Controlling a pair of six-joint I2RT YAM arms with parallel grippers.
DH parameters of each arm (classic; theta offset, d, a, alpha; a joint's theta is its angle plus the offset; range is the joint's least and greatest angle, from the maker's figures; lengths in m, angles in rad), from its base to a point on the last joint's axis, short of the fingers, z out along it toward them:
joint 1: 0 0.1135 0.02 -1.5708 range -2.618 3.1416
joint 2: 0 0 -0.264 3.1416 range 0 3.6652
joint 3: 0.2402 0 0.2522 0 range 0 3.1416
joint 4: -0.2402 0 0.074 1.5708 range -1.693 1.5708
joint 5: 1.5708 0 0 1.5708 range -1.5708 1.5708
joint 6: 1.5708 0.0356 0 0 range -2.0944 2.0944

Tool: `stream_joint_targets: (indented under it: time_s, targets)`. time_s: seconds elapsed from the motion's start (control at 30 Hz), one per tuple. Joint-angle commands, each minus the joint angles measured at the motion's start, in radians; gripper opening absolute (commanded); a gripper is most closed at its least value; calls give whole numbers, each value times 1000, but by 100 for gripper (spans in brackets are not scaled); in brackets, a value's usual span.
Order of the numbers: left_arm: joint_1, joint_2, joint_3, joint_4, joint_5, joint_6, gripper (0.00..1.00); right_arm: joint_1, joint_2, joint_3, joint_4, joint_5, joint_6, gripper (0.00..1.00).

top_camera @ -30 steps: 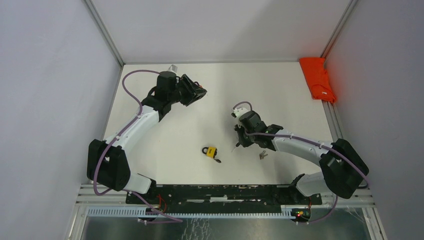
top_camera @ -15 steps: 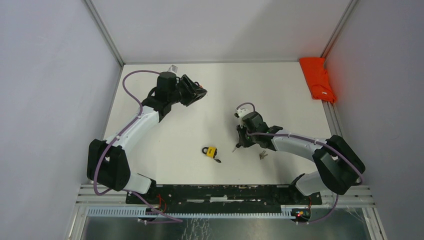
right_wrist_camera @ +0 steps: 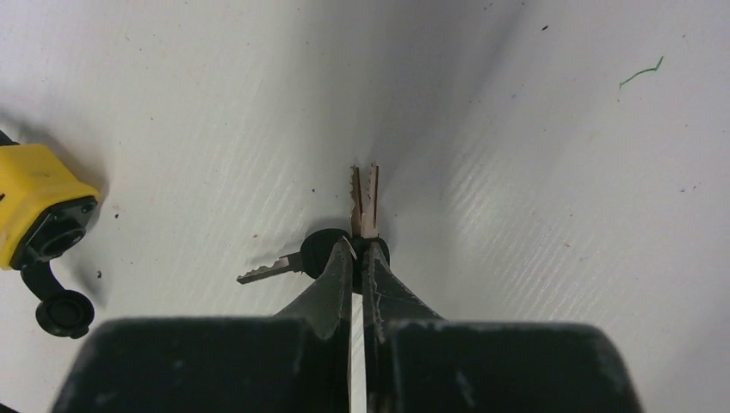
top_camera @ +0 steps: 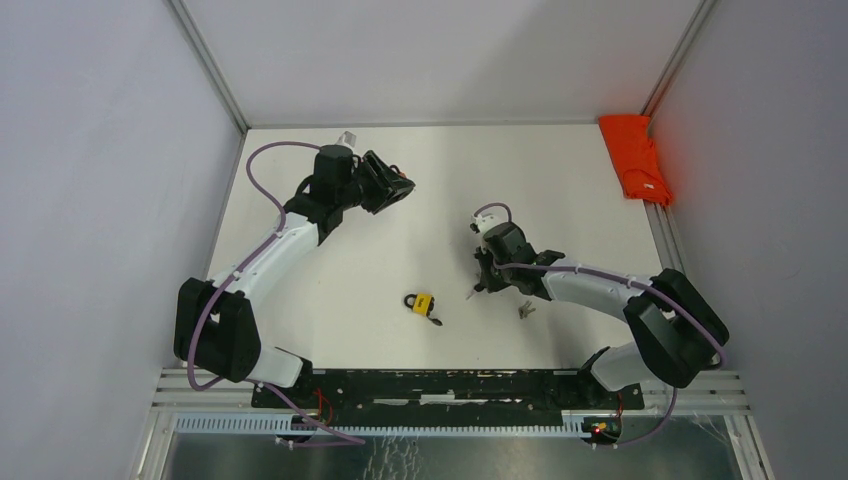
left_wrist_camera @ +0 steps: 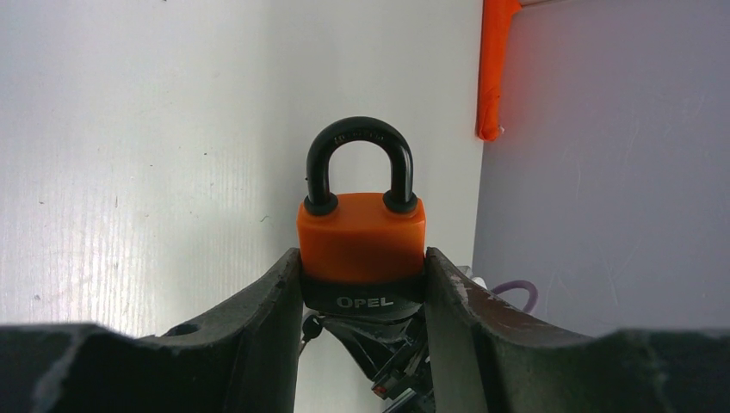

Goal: Unlock with the key

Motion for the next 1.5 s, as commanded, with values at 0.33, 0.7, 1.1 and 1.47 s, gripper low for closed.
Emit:
stream_joint_targets:
  time_s: [0.33,0.7,1.1,1.47]
  targets:
    - [4,-37,7,96,28,45,2,-5,-102,18,-66,-28,1,0]
    - [5,-34,-4,100,30,48,2,-22,-72,6,-65,-143,7,20]
    - [4,-25,-6,101,29,54,2,-27,0,12,-98,-91,-7,29]
    - [5,-19,-16,112,35,50,2,-22,-7,5,-160,-98,-24,38]
